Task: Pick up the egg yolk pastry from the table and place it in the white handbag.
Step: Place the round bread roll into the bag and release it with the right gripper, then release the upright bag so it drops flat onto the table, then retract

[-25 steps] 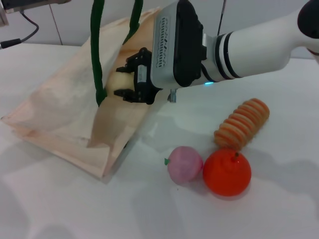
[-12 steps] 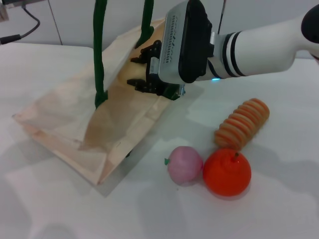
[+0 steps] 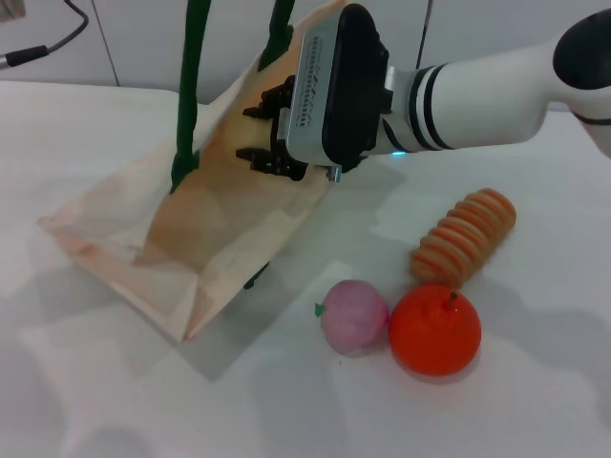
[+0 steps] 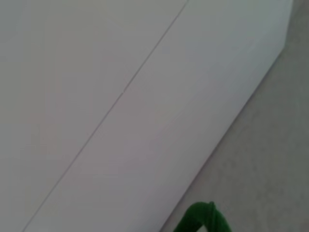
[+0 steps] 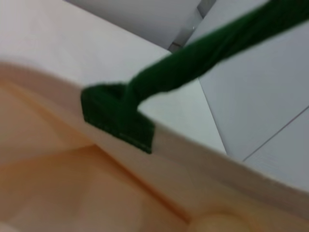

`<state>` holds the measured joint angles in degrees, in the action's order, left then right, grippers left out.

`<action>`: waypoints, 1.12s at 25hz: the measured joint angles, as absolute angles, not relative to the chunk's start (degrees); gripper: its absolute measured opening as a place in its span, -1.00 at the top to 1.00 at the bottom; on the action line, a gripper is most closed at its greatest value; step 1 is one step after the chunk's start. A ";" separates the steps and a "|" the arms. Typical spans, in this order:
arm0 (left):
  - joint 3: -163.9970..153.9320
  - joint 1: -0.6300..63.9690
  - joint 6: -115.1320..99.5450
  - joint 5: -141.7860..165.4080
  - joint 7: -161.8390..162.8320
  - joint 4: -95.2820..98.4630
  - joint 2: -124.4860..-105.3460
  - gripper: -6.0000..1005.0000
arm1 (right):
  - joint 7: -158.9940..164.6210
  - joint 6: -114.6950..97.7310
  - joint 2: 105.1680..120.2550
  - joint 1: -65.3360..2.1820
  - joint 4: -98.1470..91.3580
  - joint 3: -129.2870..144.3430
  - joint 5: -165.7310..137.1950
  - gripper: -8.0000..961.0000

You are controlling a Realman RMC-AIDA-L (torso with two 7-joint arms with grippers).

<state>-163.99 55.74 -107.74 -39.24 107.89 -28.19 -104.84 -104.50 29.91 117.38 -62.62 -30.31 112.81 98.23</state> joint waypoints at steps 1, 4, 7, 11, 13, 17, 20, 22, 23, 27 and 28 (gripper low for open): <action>-164.00 55.60 -108.07 -39.51 107.94 -28.19 -104.78 0.75 | -104.50 29.80 117.40 -62.61 -30.35 112.96 98.24 0.04; -164.01 55.08 -108.52 -39.94 108.06 -28.19 -104.65 0.75 | -104.49 29.83 117.41 -62.63 -30.67 113.76 98.27 0.05; -164.01 54.30 -108.54 -39.96 108.13 -28.27 -104.64 0.75 | -103.80 30.01 117.30 -62.62 -31.38 115.38 98.28 0.06; -163.99 52.73 -108.29 -40.40 108.11 -28.75 -104.54 0.75 | -101.93 30.38 116.83 -60.70 -35.54 115.96 97.79 0.00; -163.98 51.65 -108.11 -41.33 108.06 -28.83 -104.44 0.74 | -99.80 30.46 116.47 -59.26 -38.45 115.94 95.88 -0.12; -164.00 49.56 -107.61 -43.06 107.91 -28.91 -104.13 0.73 | -90.42 30.58 116.01 -56.68 -44.11 115.20 85.49 -0.35; -164.01 49.06 -106.47 -43.31 107.78 -28.98 -104.02 0.72 | -80.28 31.39 115.86 -53.58 -49.46 112.55 72.19 -0.48; -163.98 48.86 -105.14 -43.41 107.56 -29.00 -104.02 0.71 | -74.80 32.49 115.86 -50.68 -53.84 109.13 63.36 -0.56; -163.97 48.82 -104.88 -43.45 107.49 -29.00 -104.04 0.71 | -72.10 32.86 115.86 -48.87 -56.48 107.09 59.31 -0.60; -163.88 48.24 -101.36 -43.70 106.85 -28.88 -104.39 0.69 | -66.99 31.89 116.08 -41.03 -66.11 99.71 49.71 -0.78; -163.87 48.06 -100.44 -43.77 106.79 -28.77 -104.46 0.69 | -66.71 30.89 116.12 -39.06 -68.18 97.98 49.25 -0.80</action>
<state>-163.87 48.06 -100.44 -43.77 106.79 -28.77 -104.46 -66.71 30.89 116.12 -39.06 -68.18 97.98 49.25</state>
